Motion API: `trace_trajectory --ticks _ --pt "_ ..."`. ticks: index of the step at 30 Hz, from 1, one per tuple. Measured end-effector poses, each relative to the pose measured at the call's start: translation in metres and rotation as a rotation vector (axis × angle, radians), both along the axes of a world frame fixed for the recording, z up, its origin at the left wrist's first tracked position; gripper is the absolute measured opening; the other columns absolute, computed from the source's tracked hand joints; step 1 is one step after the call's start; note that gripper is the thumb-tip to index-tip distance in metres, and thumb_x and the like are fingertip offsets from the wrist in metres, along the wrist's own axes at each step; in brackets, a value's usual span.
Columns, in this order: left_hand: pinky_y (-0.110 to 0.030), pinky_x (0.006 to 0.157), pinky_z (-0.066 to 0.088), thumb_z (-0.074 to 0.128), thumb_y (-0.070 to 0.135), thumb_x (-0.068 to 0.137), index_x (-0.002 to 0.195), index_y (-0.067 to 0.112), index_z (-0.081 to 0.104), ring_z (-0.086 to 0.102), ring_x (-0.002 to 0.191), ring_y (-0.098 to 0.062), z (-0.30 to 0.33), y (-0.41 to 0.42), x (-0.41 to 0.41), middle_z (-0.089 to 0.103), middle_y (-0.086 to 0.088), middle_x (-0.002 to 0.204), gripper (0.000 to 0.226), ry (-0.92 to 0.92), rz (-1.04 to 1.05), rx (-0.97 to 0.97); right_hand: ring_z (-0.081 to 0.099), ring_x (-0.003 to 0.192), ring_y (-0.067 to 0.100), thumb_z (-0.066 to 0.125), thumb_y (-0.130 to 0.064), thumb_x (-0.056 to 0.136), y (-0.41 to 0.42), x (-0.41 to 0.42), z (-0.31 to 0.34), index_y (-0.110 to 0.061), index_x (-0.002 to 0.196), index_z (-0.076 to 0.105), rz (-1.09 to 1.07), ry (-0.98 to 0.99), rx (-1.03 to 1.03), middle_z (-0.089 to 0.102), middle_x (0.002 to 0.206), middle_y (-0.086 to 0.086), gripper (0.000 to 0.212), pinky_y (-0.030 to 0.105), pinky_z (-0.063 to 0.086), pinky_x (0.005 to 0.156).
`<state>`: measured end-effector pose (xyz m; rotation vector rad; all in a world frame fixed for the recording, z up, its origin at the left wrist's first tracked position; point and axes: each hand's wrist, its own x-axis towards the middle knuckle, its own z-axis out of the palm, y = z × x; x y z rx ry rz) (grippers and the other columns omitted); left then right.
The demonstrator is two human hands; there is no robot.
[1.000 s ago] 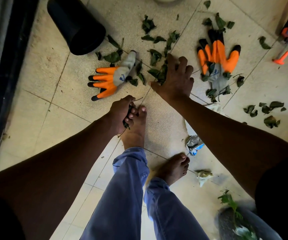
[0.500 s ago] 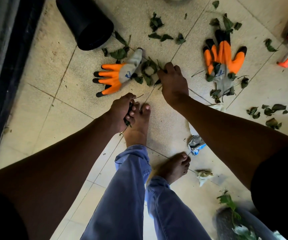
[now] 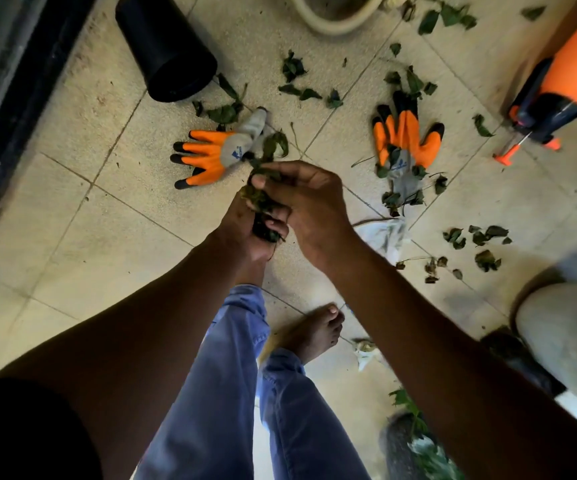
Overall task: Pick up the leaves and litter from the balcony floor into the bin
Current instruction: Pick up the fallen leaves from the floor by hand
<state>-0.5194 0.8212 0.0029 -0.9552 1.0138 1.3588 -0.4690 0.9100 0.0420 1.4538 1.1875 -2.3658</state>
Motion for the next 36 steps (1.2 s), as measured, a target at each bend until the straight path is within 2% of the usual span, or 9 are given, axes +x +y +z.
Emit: trace_trajectory --ticks 4,8,13,17,21,25,28,31,36 --pt "-0.029 0.085 0.048 0.048 0.038 0.097 0.075 0.010 0.069 0.066 0.083 -0.022 0.000 0.003 0.001 0.070 -0.010 0.080 0.041 -0.044 0.006 0.009 0.074 0.081 0.014 0.075 0.005 0.079 -0.016 0.014 0.006 -0.011 0.091 0.079 0.111 -0.100 0.475 0.078 0.084 0.004 0.021 0.033 0.061 0.080" --pt "-0.019 0.055 0.053 0.041 0.038 0.104 0.052 0.015 0.061 0.063 0.051 -0.015 0.001 0.007 0.001 0.058 -0.002 0.054 0.061 0.004 -0.050 -0.022 0.069 0.078 0.018 0.058 -0.004 0.077 -0.026 0.023 0.003 -0.013 0.090 0.078 0.334 -0.048 1.011 0.073 0.085 0.002 0.025 0.039 0.057 0.072" --pt "-0.018 0.053 0.045 0.034 0.038 0.106 0.062 0.017 0.057 0.055 0.050 -0.012 -0.001 0.004 0.000 0.051 0.001 0.055 0.054 0.130 -0.021 -0.019 0.060 0.071 0.026 0.074 -0.014 0.062 -0.030 0.021 0.000 -0.009 0.085 0.072 0.658 -0.053 1.332 0.066 0.083 0.007 0.024 0.026 0.044 0.064" --pt "-0.015 0.061 0.048 0.050 0.032 0.103 0.087 0.024 0.062 0.059 0.065 -0.001 0.014 0.011 -0.007 0.059 0.010 0.073 0.022 0.169 0.060 0.048 0.058 0.074 0.027 0.072 -0.017 0.064 -0.031 0.019 -0.002 -0.011 0.083 0.068 0.736 -0.076 1.359 0.065 0.086 0.007 0.020 0.023 0.027 0.064" --pt "0.004 0.040 0.025 0.048 0.027 0.106 0.088 0.051 0.070 0.046 0.048 0.027 0.010 0.010 -0.016 0.048 0.040 0.046 0.036 0.290 -0.035 0.021 0.058 0.078 0.030 0.073 -0.012 0.065 -0.033 0.013 -0.001 -0.008 0.085 0.066 0.797 -0.072 1.254 0.064 0.090 0.011 0.021 0.031 0.042 0.064" --pt "-0.002 0.048 0.036 0.034 0.009 0.109 0.078 0.030 0.052 0.054 0.043 0.005 0.002 0.012 -0.018 0.051 0.017 0.041 0.042 0.378 -0.085 -0.070 0.060 0.098 0.037 0.048 -0.006 0.080 -0.041 0.008 0.016 0.006 0.117 0.062 0.699 0.026 1.051 0.064 0.105 0.024 0.041 0.046 0.051 0.085" --pt "-0.009 0.047 0.042 0.025 0.008 0.109 0.071 0.023 0.067 0.053 0.041 0.001 0.000 0.009 -0.017 0.053 0.010 0.046 0.059 0.366 -0.004 -0.077 0.060 0.109 0.035 0.051 0.007 0.085 -0.041 0.008 0.027 -0.005 0.139 0.044 0.697 -0.011 0.861 0.062 0.122 0.020 0.056 0.043 0.052 0.086" --pt "-0.018 0.052 0.044 0.038 0.018 0.105 0.089 0.016 0.057 0.052 0.052 -0.007 -0.008 0.004 -0.015 0.053 0.001 0.063 0.025 0.335 -0.005 -0.162 0.068 0.092 0.033 0.062 0.001 0.086 -0.039 0.005 0.026 -0.012 0.135 0.041 0.738 -0.084 0.958 0.070 0.104 0.012 0.055 0.044 0.056 0.074" --pt "-0.012 0.043 0.042 0.041 0.025 0.102 0.067 0.017 0.044 0.053 0.041 -0.011 -0.004 -0.009 0.000 0.048 0.000 0.048 0.036 0.147 -0.012 -0.107 0.064 0.091 0.032 0.064 -0.005 0.082 -0.040 -0.001 0.021 -0.011 0.112 0.059 0.843 -0.186 1.120 0.064 0.105 0.009 0.031 0.029 0.033 0.068"
